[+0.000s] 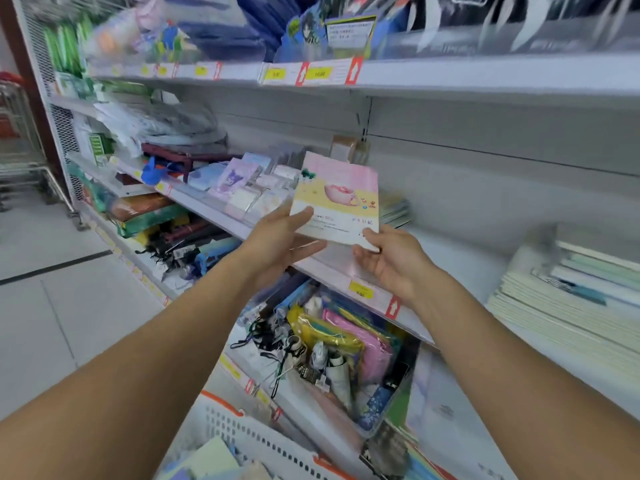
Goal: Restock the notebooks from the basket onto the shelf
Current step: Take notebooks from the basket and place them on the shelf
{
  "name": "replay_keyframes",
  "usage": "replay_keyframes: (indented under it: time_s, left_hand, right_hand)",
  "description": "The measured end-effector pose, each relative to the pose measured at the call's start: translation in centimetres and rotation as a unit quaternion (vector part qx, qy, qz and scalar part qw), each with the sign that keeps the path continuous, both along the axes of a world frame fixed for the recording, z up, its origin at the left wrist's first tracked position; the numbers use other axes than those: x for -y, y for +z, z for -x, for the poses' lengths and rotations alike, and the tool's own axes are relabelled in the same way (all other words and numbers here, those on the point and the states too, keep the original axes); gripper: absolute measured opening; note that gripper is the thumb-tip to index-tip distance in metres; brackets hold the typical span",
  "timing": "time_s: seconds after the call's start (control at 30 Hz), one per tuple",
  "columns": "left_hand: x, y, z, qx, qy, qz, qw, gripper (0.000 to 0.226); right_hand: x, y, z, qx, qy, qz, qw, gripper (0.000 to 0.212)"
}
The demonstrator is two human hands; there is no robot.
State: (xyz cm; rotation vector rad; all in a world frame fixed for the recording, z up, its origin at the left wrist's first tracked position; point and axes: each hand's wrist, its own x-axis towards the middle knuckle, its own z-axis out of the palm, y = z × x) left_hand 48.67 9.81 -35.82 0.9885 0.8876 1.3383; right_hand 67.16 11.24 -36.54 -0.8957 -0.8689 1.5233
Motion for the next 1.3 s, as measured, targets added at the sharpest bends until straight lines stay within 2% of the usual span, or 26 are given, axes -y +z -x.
replay_keyframes:
  time_s: [0.07,0.23,0.33,0.5,0.57,0.63,0.67,0.73,0.77,0.8,0.83,0.87,0.93,1.03,1.07,1.13,1.23,1.27,1.3]
  left_hand:
    - [-1.0,0.5,-0.9,-0.023,0.015,0.017,0.999,0.044]
    - [-2.5,-0.7,-0.4,-0.046,0.057,0.041,0.996,0.033]
    - [-3.1,-1.4,0.4,-0.052,0.070,0.051,0.995,0.025]
    - [-4.2,-3.0,1.6,-0.068,0.081,0.063,0.992,0.025]
    - [-4.3,-3.8,2.0,-0.070,0.090,0.071,0.991,0.025]
    - [-4.2,-4.6,2.4,-0.073,0.096,0.082,0.989,0.024]
    - [-4.1,-5.1,2.6,-0.075,0.099,0.089,0.988,0.023]
    - [-3.8,-6.1,3.1,-0.090,0.104,0.102,0.985,0.022]
    - [-3.4,-6.9,3.5,-0.097,0.106,0.109,0.984,0.021]
    - [-2.9,-7.9,3.8,-0.102,0.113,0.116,0.982,0.021]
    - [-2.3,-9.2,4.2,-0.106,0.124,0.123,0.979,0.019]
    - [-1.6,-10.9,4.8,-0.111,0.142,0.129,0.975,0.016]
    - [0.9,-15.4,6.1,-0.127,0.189,0.162,0.960,0.008]
    - [5.9,-23.6,8.7,-0.200,0.246,0.245,0.916,0.009]
    - [7.9,-26.1,9.6,-0.238,0.262,0.276,0.894,0.013]
    - [12.2,-30.9,11.2,-0.297,0.285,0.339,0.846,0.023]
    - [17.6,-36.2,13.5,-0.312,0.288,0.447,0.788,0.038]
    - [18.7,-37.5,14.0,-0.303,0.274,0.490,0.770,0.044]
    - [19.5,-39.0,14.2,-0.282,0.257,0.517,0.766,0.048]
  right_hand:
    - [-3.1,0.6,-0.6,-0.039,-0.051,0.017,0.998,0.024]
    - [-10.4,1.8,-0.8,-0.060,-0.132,0.062,0.987,0.032]
    - [-13.6,1.8,-0.2,-0.055,-0.132,0.081,0.986,0.042]
    - [-16.6,1.5,0.4,-0.054,-0.129,0.087,0.986,0.050]
    - [-16.9,1.2,0.5,0.009,-0.124,0.061,0.990,0.051]
    - [-16.7,1.1,0.8,0.193,-0.096,0.031,0.976,0.043]
    - [-16.5,0.9,0.9,0.315,-0.104,0.028,0.943,0.041]
    - [-15.8,0.4,0.9,0.510,-0.192,-0.001,0.839,0.043]
    - [-15.1,-0.1,1.2,0.535,-0.254,-0.051,0.804,0.039]
    - [-13.7,-0.9,2.0,0.506,-0.303,-0.119,0.799,0.029]
    - [-11.8,-2.1,3.1,0.451,-0.321,-0.197,0.809,0.016]
    - [-9.3,-3.5,4.6,0.402,-0.307,-0.267,0.820,0.008]
    - [-3.9,-7.7,7.7,0.360,-0.235,-0.343,0.836,0.021]
    - [3.1,-14.9,11.1,0.408,-0.122,-0.367,0.827,0.024]
    - [4.9,-17.5,12.0,0.416,-0.075,-0.347,0.837,0.025]
    - [7.8,-23.2,13.2,0.446,0.053,-0.244,0.859,0.026]
    - [11.1,-31.3,13.7,0.508,0.246,-0.024,0.825,0.036]
    - [12.0,-33.4,13.5,0.506,0.271,0.034,0.818,0.036]
    - [12.8,-35.2,13.2,0.493,0.282,0.083,0.819,0.036]
